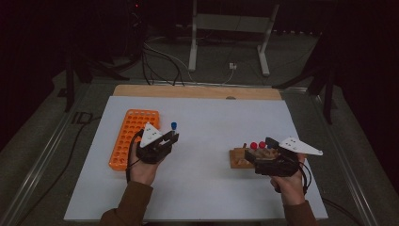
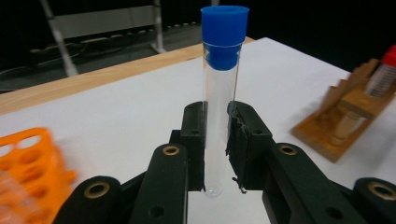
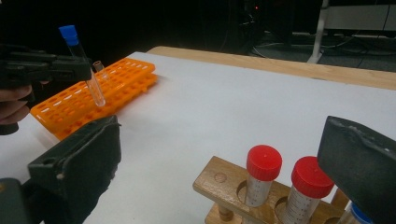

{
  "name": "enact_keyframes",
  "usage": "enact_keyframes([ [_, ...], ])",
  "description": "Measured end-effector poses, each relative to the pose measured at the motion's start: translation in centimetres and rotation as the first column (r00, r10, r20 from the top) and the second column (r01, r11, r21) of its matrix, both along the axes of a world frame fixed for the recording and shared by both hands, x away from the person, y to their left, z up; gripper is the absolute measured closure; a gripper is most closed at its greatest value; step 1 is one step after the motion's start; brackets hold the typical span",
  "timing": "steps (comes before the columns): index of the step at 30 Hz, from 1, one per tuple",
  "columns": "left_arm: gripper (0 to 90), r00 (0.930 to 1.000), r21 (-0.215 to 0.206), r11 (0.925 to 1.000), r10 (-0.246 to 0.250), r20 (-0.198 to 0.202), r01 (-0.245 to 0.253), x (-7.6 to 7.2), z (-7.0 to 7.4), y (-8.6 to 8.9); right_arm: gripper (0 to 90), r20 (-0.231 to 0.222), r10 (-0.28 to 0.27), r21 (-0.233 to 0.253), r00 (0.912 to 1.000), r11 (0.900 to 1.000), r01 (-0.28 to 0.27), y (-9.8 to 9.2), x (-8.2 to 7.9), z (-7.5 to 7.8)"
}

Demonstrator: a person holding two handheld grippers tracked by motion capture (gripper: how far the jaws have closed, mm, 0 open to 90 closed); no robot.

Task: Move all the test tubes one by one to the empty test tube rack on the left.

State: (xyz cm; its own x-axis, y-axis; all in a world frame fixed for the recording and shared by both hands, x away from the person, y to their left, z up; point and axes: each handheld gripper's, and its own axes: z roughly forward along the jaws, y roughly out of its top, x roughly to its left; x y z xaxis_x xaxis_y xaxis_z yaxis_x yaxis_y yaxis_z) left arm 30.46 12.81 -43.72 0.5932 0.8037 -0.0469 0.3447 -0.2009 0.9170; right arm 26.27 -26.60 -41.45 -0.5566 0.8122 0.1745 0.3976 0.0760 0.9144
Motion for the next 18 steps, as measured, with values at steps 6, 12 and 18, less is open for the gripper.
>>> enact_keyframes([
  [6,77.2,0.9974,-0.017,0.9972,0.072,0.0,-0.072,0.2,-0.1,2.4,0.0,-0.002,0.006,-0.003,1.0,1.0,-0.006,0.1,0.0,-0.1],
  [12,77.3,0.992,-0.004,0.992,0.126,-0.007,-0.126,0.2,-0.5,4.3,0.0,-0.001,0.006,-0.003,1.0,1.0,-0.006,0.1,-0.1,0.0],
  [18,77.3,0.987,0.034,0.9865,0.161,-0.012,-0.16,0.3,-1.1,5.4,0.0,0.0,0.005,-0.001,1.0,1.0,-0.005,0.1,-0.1,0.0],
])
